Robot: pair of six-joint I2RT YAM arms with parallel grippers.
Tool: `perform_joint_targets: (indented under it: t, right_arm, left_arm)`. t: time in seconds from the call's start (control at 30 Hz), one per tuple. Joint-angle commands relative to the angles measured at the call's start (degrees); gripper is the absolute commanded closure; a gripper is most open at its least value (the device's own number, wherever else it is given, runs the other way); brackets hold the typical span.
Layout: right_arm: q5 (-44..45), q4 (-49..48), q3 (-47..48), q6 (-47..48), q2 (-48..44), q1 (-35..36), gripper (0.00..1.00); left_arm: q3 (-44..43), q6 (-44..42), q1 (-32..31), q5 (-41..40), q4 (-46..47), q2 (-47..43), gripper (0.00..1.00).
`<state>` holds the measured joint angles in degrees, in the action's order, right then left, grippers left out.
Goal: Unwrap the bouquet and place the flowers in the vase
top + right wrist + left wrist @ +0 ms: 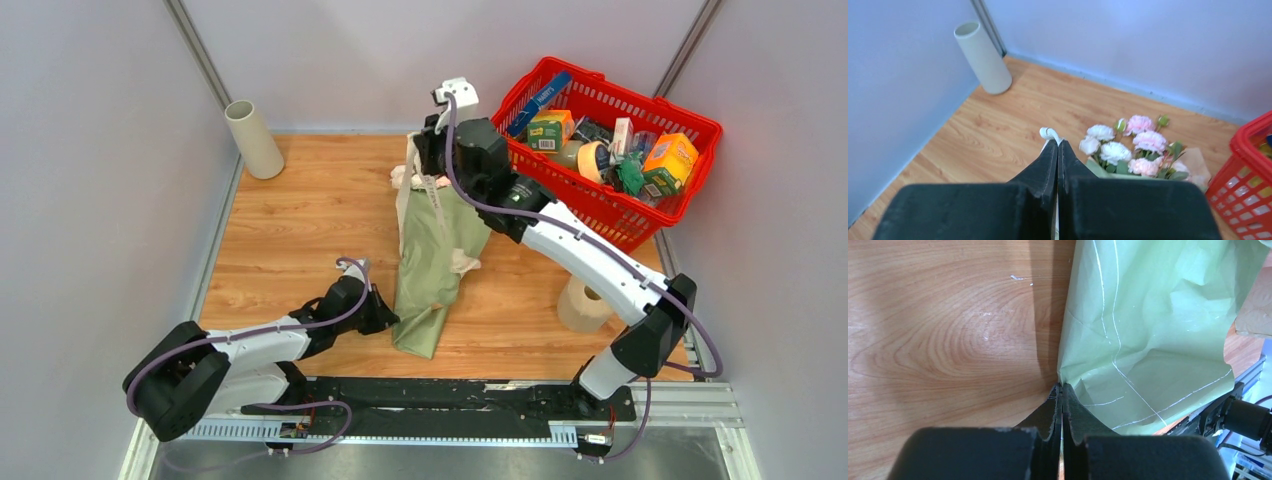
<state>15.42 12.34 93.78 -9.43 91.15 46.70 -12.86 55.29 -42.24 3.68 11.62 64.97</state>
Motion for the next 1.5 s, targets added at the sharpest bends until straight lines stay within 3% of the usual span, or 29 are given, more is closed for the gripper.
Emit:
perform_joint_targets:
  t: [0.0, 0.4, 0.7, 0.9, 1.3, 1.47]
  right_arm:
    - [6.19, -4.34, 5.71, 2.66, -3.53, -0.29, 1.0]
    - [3.66, -11.46, 16.87, 10.91, -4.93, -0.82, 1.0]
    - [0.92, -15.41, 17.32, 13.73, -9.94, -0.82, 1.0]
    - [6.45, -15.41, 19.15, 17.77, -12.23, -0.82, 1.0]
    - [18.93, -24.45, 36.64, 40.51, -8.45, -0.91, 1.0]
    - [24.12, -29.04, 32.01, 45.56, -10.29, -0.91, 1.0]
  left_arm:
    - [0.03, 0.0, -0.83, -1.13, -2.21, 0.95, 1.0]
    - [0.21, 1.05, -2.06, -2.1, -1.07, 2.0, 1.0]
    - [-0.94, 0.96, -2.85, -2.72, -1.33, 4.11, 1.0]
    - [-1.99, 1.05, -3.29, -3.42, -2.65, 4.02, 1.0]
    - [-2.25, 1.31, -3.64, -3.51, -3.7, 2.79, 1.0]
    - [-2.61, 1.23, -3.64, -3.51, -4.06, 2.09, 1.0]
